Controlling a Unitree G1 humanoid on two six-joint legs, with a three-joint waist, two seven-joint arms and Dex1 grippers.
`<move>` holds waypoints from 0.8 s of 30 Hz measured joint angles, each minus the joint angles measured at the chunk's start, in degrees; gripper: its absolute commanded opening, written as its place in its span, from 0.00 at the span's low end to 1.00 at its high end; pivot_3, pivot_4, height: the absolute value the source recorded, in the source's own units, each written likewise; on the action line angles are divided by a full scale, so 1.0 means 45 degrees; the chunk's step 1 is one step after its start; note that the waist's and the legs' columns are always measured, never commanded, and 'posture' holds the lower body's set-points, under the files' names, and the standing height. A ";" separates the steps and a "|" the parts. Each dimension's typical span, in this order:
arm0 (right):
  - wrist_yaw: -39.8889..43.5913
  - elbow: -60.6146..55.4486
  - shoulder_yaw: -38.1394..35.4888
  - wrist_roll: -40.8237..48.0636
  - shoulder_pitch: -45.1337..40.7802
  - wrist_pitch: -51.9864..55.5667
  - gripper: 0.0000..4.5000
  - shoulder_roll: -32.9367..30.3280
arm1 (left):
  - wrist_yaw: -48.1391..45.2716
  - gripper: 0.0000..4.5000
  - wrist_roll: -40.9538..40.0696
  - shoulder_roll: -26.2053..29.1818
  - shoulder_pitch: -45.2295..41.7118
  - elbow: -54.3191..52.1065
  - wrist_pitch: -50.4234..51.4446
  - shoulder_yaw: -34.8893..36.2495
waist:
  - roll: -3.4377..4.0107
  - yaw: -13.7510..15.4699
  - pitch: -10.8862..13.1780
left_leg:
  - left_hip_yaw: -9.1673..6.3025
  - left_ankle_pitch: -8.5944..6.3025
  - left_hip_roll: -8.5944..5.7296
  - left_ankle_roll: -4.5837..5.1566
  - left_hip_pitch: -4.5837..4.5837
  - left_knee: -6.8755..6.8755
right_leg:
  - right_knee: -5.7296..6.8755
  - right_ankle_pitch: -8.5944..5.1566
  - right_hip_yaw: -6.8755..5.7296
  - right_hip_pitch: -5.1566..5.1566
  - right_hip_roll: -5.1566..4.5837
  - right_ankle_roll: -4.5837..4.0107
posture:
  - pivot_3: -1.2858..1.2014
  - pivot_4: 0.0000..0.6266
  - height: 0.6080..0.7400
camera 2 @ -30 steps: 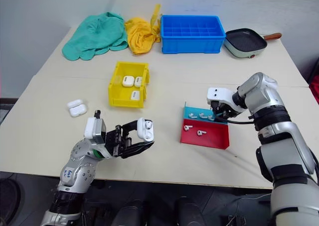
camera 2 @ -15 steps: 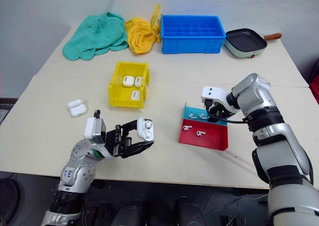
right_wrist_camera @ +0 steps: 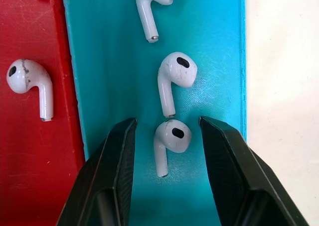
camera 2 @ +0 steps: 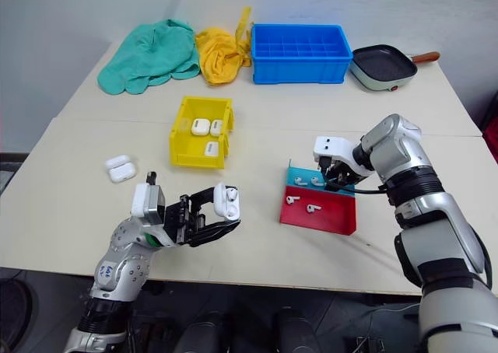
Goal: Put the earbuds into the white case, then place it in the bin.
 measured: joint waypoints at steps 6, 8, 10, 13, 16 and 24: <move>-0.0022 0.0001 0.0032 -0.0002 0.0001 -0.0119 0.09 -0.0046 | -0.0002 0.62 0.0000 0.0002 -0.0001 0.0011 -0.0002 0.0002 | 0.0000 0.0005 0.0000 | 0.0000 0.0000 0.0000 0.0000 0.0000 -0.0002 | -0.0002 0.0000 0.0000 0.0000 0.0000 0.0000 | 0.52 0.24 1.00; -0.0015 0.0002 0.0032 0.0011 0.0001 -0.0142 0.09 -0.0047 | -0.0003 0.62 -0.0001 0.0003 -0.0001 0.0011 -0.0002 0.0002 | 0.0000 0.0004 0.0000 | 0.0000 0.0000 0.0000 0.0000 0.0000 -0.0002 | -0.0002 0.0000 0.0000 0.0000 0.0000 0.0000 | 0.52 0.24 1.00; 0.0027 0.0000 0.0031 0.0036 0.0013 -0.0159 0.09 -0.0073 | -0.0002 0.62 -0.0001 0.0004 -0.0002 0.0011 -0.0001 0.0002 | 0.0000 0.0004 0.0000 | 0.0000 0.0000 0.0000 0.0000 0.0000 -0.0002 | -0.0002 0.0000 -0.0001 0.0000 0.0000 0.0000 | 0.52 0.24 1.00; 0.0161 -0.0004 0.0006 0.0161 0.0061 -0.0150 0.09 -0.0194 | -0.0003 0.62 -0.0001 0.0002 -0.0033 0.0031 -0.0001 0.0001 | 0.0000 0.0007 0.0000 | 0.0000 0.0000 0.0000 0.0001 -0.0001 -0.0002 | -0.0003 0.0000 -0.0001 0.0000 0.0000 0.0000 | 0.52 0.24 1.00; 0.0332 -0.0075 -0.0286 0.0605 0.0221 -0.0072 0.09 -0.0418 | -0.0001 0.62 -0.0001 -0.0002 -0.0123 0.0051 -0.0001 0.0001 | 0.0000 0.0014 0.0000 | 0.0000 -0.0001 -0.0001 0.0001 -0.0014 -0.0003 | -0.0012 0.0000 -0.0001 -0.0008 0.0000 0.0000 | 0.52 0.24 1.00; 0.1055 -0.4020 -0.3447 0.6682 0.1306 0.2762 0.09 -0.2991 | -0.0212 0.62 -0.0181 -0.0379 -0.0929 0.0496 0.0117 0.0002 | 0.0014 0.0122 0.0010 | -0.0053 -0.0013 0.0002 -0.0004 -0.0058 -0.0013 | -0.0037 0.0000 -0.0059 -0.0021 -0.0002 0.0000 | 0.52 0.24 1.00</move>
